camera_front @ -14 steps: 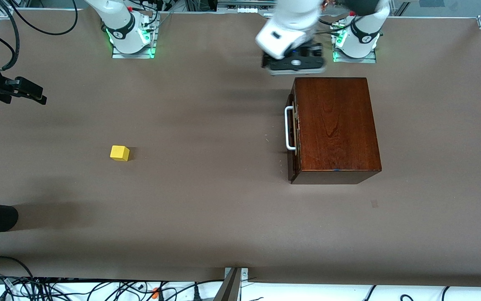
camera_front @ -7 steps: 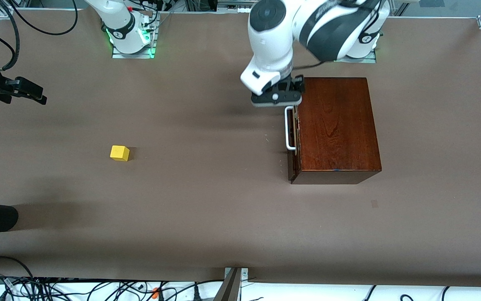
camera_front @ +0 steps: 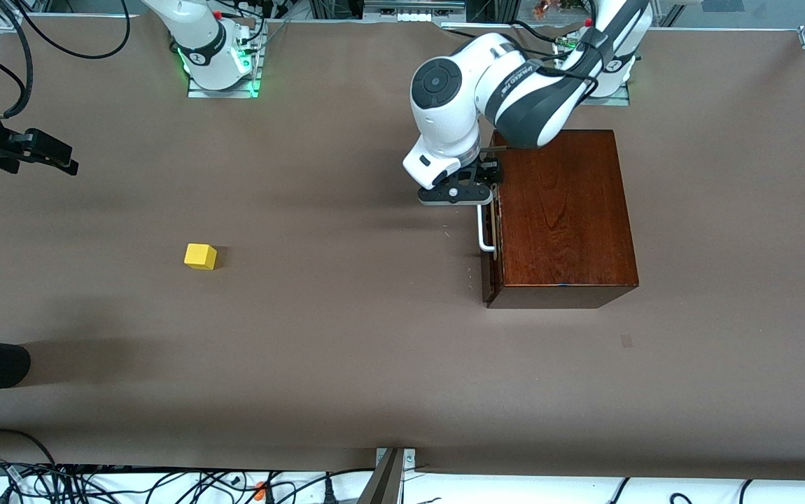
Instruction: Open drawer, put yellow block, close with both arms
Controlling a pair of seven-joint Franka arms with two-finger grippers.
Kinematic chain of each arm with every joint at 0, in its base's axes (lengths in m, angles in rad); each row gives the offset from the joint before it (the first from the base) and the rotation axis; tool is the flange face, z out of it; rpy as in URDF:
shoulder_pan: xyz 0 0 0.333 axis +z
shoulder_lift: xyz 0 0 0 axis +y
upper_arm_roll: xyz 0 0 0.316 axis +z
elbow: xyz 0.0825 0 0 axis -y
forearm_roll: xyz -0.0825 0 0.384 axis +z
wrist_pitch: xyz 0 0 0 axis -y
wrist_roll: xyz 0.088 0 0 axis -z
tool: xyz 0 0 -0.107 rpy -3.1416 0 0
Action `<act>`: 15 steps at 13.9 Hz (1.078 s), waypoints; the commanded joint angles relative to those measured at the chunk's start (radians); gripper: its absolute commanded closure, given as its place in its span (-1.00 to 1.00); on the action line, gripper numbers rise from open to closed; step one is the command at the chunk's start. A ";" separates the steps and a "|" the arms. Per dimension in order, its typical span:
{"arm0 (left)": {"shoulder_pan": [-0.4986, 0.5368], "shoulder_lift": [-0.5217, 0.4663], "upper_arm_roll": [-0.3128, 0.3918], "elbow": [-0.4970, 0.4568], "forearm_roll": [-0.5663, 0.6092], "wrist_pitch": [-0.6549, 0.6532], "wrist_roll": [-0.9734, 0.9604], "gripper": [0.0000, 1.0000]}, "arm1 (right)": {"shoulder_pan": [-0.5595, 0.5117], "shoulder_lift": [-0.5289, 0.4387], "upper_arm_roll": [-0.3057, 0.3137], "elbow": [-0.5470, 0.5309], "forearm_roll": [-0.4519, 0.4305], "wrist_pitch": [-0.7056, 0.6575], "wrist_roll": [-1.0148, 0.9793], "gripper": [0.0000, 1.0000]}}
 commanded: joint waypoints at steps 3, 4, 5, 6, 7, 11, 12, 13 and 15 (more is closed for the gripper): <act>0.005 0.062 -0.006 -0.016 0.082 0.052 -0.063 -1.00 | -0.012 -0.014 0.010 -0.013 0.001 -0.004 0.008 -1.00; 0.005 0.072 -0.006 -0.016 0.082 0.064 -0.065 -1.00 | -0.012 -0.014 0.010 -0.013 -0.001 -0.004 0.008 -1.00; 0.005 0.080 -0.004 -0.016 0.082 0.067 -0.065 -1.00 | -0.012 -0.014 0.010 -0.013 -0.001 -0.004 0.008 -1.00; 0.003 0.089 -0.003 -0.015 0.087 0.069 -0.065 -1.00 | -0.012 -0.014 0.010 -0.013 0.001 -0.004 0.008 -1.00; 0.003 0.097 -0.004 -0.015 0.103 0.069 -0.066 -1.00 | -0.012 -0.014 0.010 -0.013 0.001 -0.004 0.008 -1.00; -0.001 0.123 -0.003 -0.013 0.128 0.086 -0.089 -1.00 | -0.012 -0.014 0.010 -0.013 0.001 -0.004 0.008 -1.00; -0.003 0.132 -0.003 -0.010 0.133 0.089 -0.103 -1.00 | -0.012 -0.014 0.010 -0.013 -0.001 -0.004 0.008 -1.00; -0.008 0.142 -0.003 -0.006 0.134 0.090 -0.115 -1.00 | -0.012 -0.014 0.010 -0.013 -0.001 -0.004 0.008 -1.00; -0.008 0.154 -0.004 0.000 0.157 0.101 -0.132 -1.00 | -0.012 -0.014 0.010 -0.013 0.001 -0.004 0.008 -1.00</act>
